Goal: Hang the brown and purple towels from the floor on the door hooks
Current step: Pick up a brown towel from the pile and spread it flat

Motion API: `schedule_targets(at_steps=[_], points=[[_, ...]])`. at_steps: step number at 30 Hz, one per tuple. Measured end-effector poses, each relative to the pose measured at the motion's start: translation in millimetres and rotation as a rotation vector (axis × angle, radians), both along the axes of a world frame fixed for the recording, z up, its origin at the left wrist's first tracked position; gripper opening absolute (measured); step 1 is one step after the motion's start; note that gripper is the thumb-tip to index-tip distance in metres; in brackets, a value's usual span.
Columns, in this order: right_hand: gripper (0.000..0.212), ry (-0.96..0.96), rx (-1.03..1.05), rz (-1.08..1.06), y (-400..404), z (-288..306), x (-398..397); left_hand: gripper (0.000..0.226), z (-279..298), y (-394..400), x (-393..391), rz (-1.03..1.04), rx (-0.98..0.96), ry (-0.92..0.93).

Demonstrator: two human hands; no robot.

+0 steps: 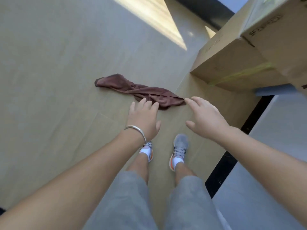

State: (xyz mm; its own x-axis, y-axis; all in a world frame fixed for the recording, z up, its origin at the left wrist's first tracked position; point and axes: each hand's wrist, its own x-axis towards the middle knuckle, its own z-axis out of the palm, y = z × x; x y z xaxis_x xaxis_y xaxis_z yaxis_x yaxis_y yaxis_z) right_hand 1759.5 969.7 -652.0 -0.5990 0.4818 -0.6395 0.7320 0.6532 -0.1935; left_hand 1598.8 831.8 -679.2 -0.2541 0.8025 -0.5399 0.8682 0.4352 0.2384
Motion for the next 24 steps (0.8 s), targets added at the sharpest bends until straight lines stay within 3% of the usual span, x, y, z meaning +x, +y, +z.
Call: schedule_targets(at_steps=[4, 10, 14, 18, 22, 24], points=[[0.072, -0.036, -0.023, 0.168, 32.3, -106.6, 8.1, 0.058, -103.2, 0.8, 13.5, 0.07, 0.117, -0.151], [0.065, -0.143, -0.059, 0.434, 75.9, -261.1, 19.2, 0.052, -257.6, 17.2, 51.0, 0.115, -0.018, -0.173], [0.058, -0.206, -0.17, 0.411, 89.4, -352.2, 26.5, 0.039, -349.0, 34.6, 69.8, 0.023, -0.059, -0.156], [0.072, -0.218, -0.229, 0.351, 100.6, -427.7, 37.5, 0.026, -420.3, 44.7, 79.8, 0.045, -0.066, -0.114], [0.056, -0.198, -0.174, 0.429, 109.0, -485.6, 47.8, 0.036, -477.0, 48.0, 82.5, 0.055, -0.04, -0.072], [0.059, -0.156, -0.116, 0.45, 114.5, -505.8, 48.3, 0.049, -497.8, 50.1, 80.6, 0.061, -0.005, -0.063]])
